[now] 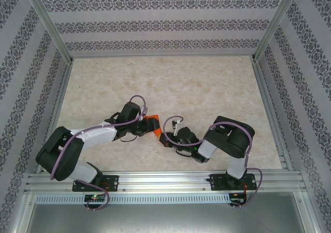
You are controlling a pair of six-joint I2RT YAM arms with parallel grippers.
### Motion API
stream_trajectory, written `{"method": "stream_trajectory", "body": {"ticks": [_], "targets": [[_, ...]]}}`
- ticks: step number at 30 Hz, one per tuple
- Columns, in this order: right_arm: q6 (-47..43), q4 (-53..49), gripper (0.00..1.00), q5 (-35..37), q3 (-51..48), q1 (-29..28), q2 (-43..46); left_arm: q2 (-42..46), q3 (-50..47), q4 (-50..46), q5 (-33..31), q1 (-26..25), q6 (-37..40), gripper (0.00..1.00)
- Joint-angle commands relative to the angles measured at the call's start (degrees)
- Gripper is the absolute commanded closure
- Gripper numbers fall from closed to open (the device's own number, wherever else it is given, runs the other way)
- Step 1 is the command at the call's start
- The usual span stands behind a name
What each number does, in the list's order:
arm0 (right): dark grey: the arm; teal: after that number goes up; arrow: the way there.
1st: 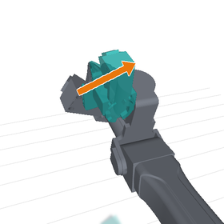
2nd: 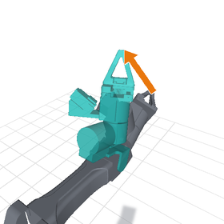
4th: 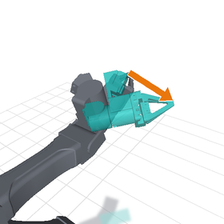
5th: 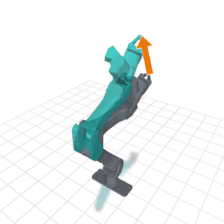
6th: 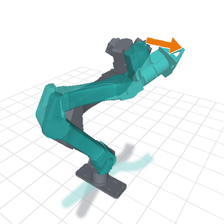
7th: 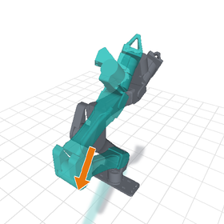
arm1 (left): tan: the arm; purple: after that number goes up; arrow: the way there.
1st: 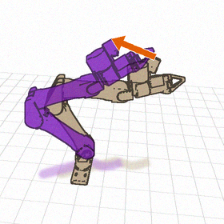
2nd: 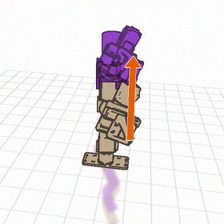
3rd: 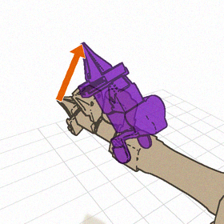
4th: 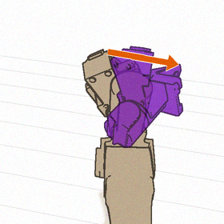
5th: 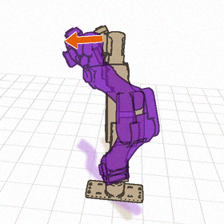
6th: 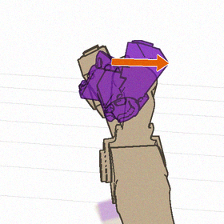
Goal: Fold a paper plane with a square sheet of paper (pick it up from the middle)
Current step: Fold the wing for the fifth time at the center of the table.
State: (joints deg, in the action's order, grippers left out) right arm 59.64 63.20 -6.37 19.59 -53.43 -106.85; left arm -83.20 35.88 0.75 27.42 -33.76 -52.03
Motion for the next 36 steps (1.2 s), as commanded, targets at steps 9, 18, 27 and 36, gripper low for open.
{"method": "stream_trajectory", "body": {"ticks": [9,18,27,36], "targets": [[4.46,1.86,1.0,-3.66,-1.37,2.08,-2.0,-6.49,4.33,8.77,2.75,-1.03,1.15,0.36],[3.42,-2.29,0.91,-3.96,-1.06,2.39,0.59,-9.59,5.54,9.35,1.71,-0.97,1.49,0.37],[-0.24,-11.01,0.73,-4.09,-0.39,2.36,3.11,-10.14,6.15,8.54,0.4,-1.01,1.47,0.37],[-4.8,-21.28,0.7,-2.27,3.47,2.13,6.65,-10.69,6.73,8.21,0.29,-0.98,1.58,0.37]]}}
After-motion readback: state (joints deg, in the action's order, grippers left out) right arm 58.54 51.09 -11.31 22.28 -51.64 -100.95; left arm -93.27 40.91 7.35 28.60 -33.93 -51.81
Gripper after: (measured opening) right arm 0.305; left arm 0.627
